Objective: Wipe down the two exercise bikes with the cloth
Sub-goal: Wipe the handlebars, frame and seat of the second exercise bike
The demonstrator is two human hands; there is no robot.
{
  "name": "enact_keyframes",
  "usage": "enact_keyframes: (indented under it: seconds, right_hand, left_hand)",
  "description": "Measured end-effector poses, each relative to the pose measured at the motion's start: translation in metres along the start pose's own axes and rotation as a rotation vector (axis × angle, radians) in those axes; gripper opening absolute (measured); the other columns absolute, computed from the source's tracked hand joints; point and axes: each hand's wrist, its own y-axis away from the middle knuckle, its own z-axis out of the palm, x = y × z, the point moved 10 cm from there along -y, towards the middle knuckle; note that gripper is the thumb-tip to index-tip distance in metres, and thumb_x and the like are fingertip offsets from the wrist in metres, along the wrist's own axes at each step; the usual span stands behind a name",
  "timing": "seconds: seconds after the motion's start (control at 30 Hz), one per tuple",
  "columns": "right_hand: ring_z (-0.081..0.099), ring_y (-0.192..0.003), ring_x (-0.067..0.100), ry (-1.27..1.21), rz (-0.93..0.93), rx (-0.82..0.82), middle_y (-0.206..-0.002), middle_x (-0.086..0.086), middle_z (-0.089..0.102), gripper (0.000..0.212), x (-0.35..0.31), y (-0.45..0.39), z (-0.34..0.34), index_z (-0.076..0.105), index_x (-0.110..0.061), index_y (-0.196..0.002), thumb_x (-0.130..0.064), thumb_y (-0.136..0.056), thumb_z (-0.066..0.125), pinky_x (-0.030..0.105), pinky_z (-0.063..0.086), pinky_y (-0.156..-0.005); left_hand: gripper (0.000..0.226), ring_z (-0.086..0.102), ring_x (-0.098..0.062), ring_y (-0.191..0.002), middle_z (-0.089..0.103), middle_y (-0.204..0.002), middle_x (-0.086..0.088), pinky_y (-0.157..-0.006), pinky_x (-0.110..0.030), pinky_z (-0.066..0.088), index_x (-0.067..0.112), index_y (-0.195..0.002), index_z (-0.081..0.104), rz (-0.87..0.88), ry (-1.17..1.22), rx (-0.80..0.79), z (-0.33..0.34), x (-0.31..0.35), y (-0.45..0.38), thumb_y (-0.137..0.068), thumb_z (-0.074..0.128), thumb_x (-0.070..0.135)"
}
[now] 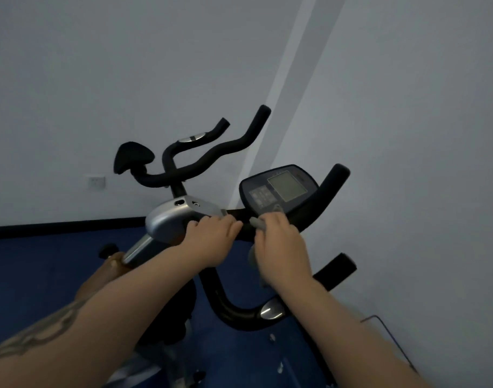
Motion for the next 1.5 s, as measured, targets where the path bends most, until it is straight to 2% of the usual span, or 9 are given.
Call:
enact_keyframes:
  seconds: [0.3,0.4,0.5,0.63,0.77,0.97,1.17,1.3,1.5]
  right_hand:
    - [0.048,-0.129,0.014,-0.256,-0.08,-0.04,-0.143,0.0,0.049,0.039,-0.057,0.041,0.034,0.052,-0.015,-0.138,-0.022,-0.101,0.047,0.012,0.028,-0.101]
    - [0.055,-0.117,0.008,-0.278,-0.041,-0.159,-0.129,-0.004,0.062,0.031,-0.047,0.048,0.042,0.063,-0.024,-0.126,-0.032,-0.101,0.047,0.018,0.039,-0.101]
    - [0.057,-0.075,0.0,-0.243,0.098,-0.323,-0.087,-0.008,0.065,0.042,-0.029,0.065,0.045,0.06,-0.033,-0.083,-0.055,-0.097,0.027,0.016,0.044,-0.067]
    - [0.051,-0.116,0.023,-0.053,0.004,-0.347,-0.119,0.004,0.058,0.029,-0.059,0.061,0.069,0.053,-0.019,-0.124,-0.025,-0.105,0.031,0.03,0.04,-0.087]
    - [0.058,-0.096,0.028,-0.346,0.375,-0.332,-0.107,0.012,0.061,0.025,-0.04,0.041,0.089,0.042,-0.014,-0.119,-0.031,-0.105,0.031,0.039,0.046,-0.081]
    - [0.058,-0.084,0.012,-0.224,0.254,-0.706,-0.095,-0.001,0.061,0.012,-0.022,0.067,0.09,0.04,-0.035,-0.099,-0.045,-0.097,0.046,0.029,0.043,-0.071]
    - [0.058,-0.1,0.021,-0.144,0.266,-0.503,-0.118,0.006,0.061,0.038,-0.042,0.035,0.092,0.048,-0.018,-0.128,-0.044,-0.1,0.044,0.034,0.046,-0.083]
    - [0.054,-0.081,0.016,0.083,0.165,-0.575,-0.1,0.0,0.057,0.03,-0.032,0.067,0.086,0.037,-0.026,-0.114,-0.05,-0.098,0.043,0.033,0.04,-0.067]
    - [0.058,-0.099,0.023,-0.026,0.221,-0.347,-0.121,0.004,0.053,0.036,-0.051,0.057,0.082,0.038,-0.025,-0.132,-0.043,-0.101,0.042,0.041,0.049,-0.083]
  left_hand:
    - [0.064,0.041,-0.015,-0.134,0.028,-0.157,0.009,-0.101,-0.035,0.041,0.029,-0.155,0.013,-0.028,0.041,0.167,-0.016,-0.025,0.06,-0.099,0.043,0.023]
    - [0.046,0.058,-0.017,-0.108,0.057,-0.131,0.004,-0.078,-0.03,0.047,0.026,-0.144,0.04,-0.075,0.085,0.338,-0.028,-0.052,0.092,-0.098,0.041,0.027]
    - [0.033,0.062,-0.017,-0.082,0.066,-0.101,0.002,-0.06,-0.024,0.036,0.02,-0.126,0.057,-0.061,0.23,0.415,-0.03,-0.063,0.107,-0.095,0.045,0.021]
    - [0.029,0.06,-0.017,-0.069,0.066,-0.085,0.001,-0.054,-0.031,0.045,0.014,-0.114,0.065,-0.03,0.345,0.451,-0.036,-0.061,0.108,-0.093,0.045,0.019]
    - [0.029,0.06,-0.016,-0.072,0.065,-0.087,0.002,-0.056,-0.034,0.048,0.014,-0.115,0.063,-0.007,0.382,0.442,-0.035,-0.062,0.107,-0.095,0.043,0.02]
    - [0.027,0.059,-0.013,-0.073,0.066,-0.09,0.002,-0.06,-0.034,0.05,0.015,-0.115,0.065,0.029,0.447,0.423,-0.036,-0.064,0.106,-0.095,0.047,0.019]
    - [0.032,0.062,-0.023,-0.104,0.07,-0.106,-0.001,-0.08,-0.042,0.052,0.015,-0.095,0.07,0.165,0.362,0.492,-0.045,-0.053,0.112,-0.088,0.04,0.021]
    - [0.024,0.061,-0.02,-0.093,0.067,-0.102,0.001,-0.071,-0.037,0.049,0.017,-0.095,0.068,0.182,0.332,0.498,-0.045,-0.051,0.111,-0.087,0.045,0.018]
    - [0.025,0.054,-0.017,-0.093,0.061,-0.105,0.003,-0.073,-0.03,0.041,0.02,-0.102,0.065,0.166,0.265,0.376,-0.042,-0.046,0.104,-0.085,0.047,0.015]
